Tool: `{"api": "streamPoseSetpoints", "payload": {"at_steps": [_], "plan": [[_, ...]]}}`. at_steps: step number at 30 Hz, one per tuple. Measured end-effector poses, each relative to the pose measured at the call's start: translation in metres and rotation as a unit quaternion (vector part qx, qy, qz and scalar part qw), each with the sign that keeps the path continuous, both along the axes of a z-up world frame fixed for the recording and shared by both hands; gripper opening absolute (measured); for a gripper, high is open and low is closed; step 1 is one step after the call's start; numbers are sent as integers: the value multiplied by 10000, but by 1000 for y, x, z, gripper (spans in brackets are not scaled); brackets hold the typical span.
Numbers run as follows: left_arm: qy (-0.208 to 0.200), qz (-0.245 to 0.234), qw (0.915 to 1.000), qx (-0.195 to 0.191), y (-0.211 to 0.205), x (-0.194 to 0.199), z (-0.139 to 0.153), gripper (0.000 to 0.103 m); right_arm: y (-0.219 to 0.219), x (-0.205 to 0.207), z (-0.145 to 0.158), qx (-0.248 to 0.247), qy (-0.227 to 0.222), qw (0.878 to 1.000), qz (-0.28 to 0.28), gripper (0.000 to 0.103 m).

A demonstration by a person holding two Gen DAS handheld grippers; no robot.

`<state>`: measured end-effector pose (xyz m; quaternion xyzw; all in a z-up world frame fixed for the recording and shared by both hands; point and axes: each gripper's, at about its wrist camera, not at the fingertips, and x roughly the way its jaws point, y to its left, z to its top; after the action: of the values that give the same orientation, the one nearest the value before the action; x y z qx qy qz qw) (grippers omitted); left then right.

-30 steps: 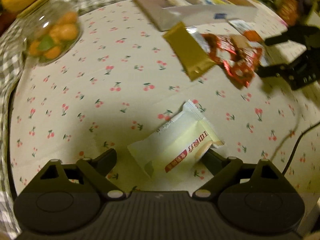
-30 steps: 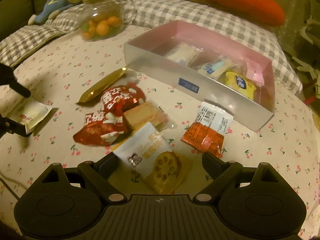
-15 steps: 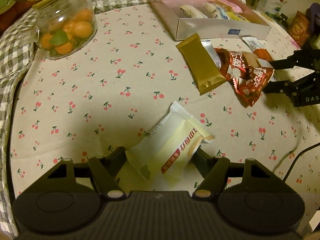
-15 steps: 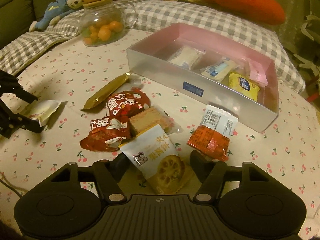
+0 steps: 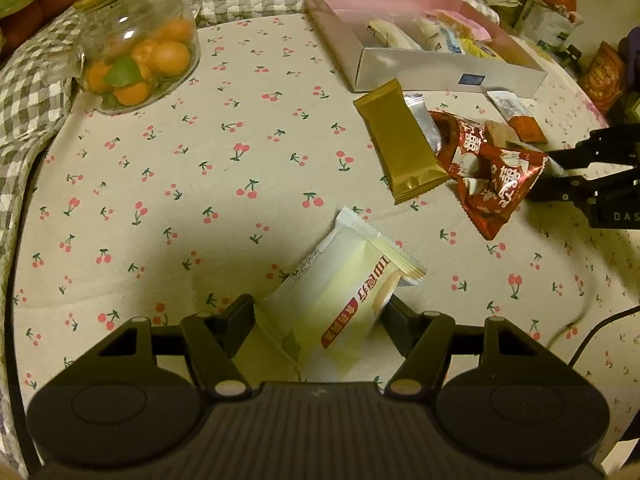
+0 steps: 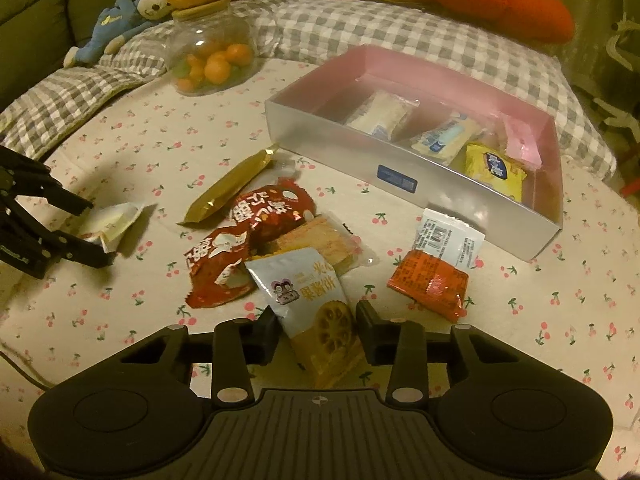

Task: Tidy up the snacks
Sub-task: 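Grasp cream pastry packet with left tool while right tool grasps small white packet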

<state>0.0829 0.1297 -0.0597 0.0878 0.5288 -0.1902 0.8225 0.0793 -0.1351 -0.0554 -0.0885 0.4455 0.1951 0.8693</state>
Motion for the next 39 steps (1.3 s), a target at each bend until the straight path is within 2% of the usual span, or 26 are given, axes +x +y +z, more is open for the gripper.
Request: {"api": "streamPoseSetpoints", "payload": {"at_steps": [6, 13, 17, 23, 29, 39], "plan": [[159, 178, 9995, -221, 1, 1, 2, 65, 1, -1, 3, 27, 89, 9999, -64, 34], [243, 358, 9980, -458, 2, 4, 4, 65, -9, 3, 9, 310, 288, 9985, -348, 30], [283, 476, 9963, -657, 4, 6, 7, 65, -20, 7, 13, 590, 430, 9955, -609, 17], [358, 704, 9925, -932, 6, 9, 10, 65, -37, 13, 16, 946, 623, 9884, -1010, 10], [435, 924, 9873, -1218, 8, 13, 11, 65, -49, 17, 18, 1322, 743, 9803, -1263, 10], [390, 1137, 9818, -1470, 2, 16, 18, 64, -63, 22, 27, 1651, 795, 9709, -1544, 10]]}}
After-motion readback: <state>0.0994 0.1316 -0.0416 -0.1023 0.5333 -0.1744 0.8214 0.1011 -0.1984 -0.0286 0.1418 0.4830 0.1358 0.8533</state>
